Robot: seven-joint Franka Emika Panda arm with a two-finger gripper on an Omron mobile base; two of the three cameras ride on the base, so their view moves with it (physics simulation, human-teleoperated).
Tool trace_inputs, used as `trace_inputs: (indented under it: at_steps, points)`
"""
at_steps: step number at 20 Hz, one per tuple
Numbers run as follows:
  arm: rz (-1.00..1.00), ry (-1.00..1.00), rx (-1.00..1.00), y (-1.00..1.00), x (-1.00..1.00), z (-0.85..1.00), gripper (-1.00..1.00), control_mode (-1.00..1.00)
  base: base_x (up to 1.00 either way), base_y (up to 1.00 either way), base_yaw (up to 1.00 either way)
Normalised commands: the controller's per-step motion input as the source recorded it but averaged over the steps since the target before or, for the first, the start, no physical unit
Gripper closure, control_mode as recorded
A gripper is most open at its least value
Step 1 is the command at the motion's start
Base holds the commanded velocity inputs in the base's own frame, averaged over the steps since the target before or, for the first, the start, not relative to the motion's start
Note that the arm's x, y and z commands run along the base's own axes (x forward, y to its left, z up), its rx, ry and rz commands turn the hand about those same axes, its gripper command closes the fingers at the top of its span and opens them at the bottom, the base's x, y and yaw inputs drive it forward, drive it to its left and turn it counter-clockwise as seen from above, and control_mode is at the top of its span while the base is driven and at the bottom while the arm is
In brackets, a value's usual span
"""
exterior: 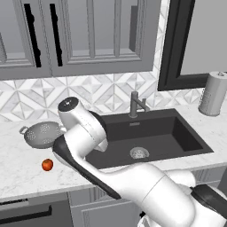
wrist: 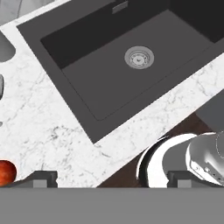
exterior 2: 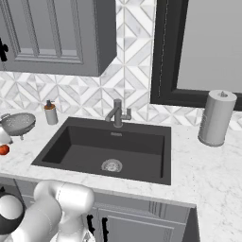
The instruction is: Put the colander in the sink, put the apple in the colander, and turn on the sink faucet and pour water over the colander.
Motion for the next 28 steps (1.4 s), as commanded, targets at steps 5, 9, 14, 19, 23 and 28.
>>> trace_inputs:
  at_steps: [5,9,14,19,23,28]
  points:
    - [-0.08,0.01,0.05,0.05,0.06,-0.07,-1.0,-1.0,0.0,0.0,0.0]
    - [-0.03,0.01,0.09,0.0,0.25,0.0,-1.0,-1.0,0.0,0.0,0.0]
    - [0.0,-0.02,0.18,0.0,0.39,0.0,-1.0,-1.0,0.0,0.0,0.0]
    - [0.0,-0.1,0.29,0.0,0.32,0.0,-1.0,-1.0,0.0,0.0,0.0]
    - [0.0,-0.14,0.28,0.07,0.33,0.0,-1.0,-1.0,0.0,0.0,0.0]
    - [0.0,-0.09,0.2,0.34,0.04,0.0,-1.0,-1.0,0.0,0.0,0.0]
